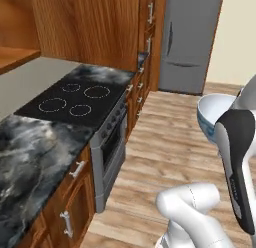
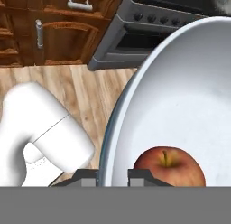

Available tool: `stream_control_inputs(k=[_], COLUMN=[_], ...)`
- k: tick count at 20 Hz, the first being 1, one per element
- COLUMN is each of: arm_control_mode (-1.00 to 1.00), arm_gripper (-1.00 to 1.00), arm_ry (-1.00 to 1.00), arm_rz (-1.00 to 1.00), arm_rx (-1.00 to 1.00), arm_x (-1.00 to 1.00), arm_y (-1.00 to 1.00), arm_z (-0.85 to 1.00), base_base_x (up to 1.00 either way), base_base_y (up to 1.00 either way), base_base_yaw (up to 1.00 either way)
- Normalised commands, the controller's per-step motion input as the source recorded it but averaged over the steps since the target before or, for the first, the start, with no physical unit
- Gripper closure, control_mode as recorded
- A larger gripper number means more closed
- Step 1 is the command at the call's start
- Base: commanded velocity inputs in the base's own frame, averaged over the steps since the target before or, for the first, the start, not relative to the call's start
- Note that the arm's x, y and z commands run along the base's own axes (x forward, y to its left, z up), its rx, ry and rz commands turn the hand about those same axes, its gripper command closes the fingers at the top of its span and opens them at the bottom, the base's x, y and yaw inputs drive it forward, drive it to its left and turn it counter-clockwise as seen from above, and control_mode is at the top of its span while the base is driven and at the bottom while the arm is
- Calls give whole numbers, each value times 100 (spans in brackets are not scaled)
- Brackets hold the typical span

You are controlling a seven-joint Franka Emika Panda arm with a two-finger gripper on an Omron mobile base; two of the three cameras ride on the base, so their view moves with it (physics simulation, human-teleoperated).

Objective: Pick the apple from the cabinet and place it in the bowl. Then pick the bowl and place it in the sink. Then turn on the sink facuet.

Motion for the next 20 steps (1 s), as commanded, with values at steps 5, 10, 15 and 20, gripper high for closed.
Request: stream_control_inputs(k=[5, 10, 15, 20], arm_control_mode=[100, 100, 100, 100], arm_gripper=[100, 100, 100, 100], arm_ry=[0, 0, 0, 0], arm_rz=[0, 0, 0, 0], arm_rx=[0, 0, 0, 0], arm_x=[0, 0, 0, 0], arm_y=[0, 0, 0, 0], arm_z=[0, 0, 0, 0], base_base_x=[3, 30, 46, 58], base_base_y=[-42, -31, -27, -25], base_base_yaw=[-79, -70, -62, -59])
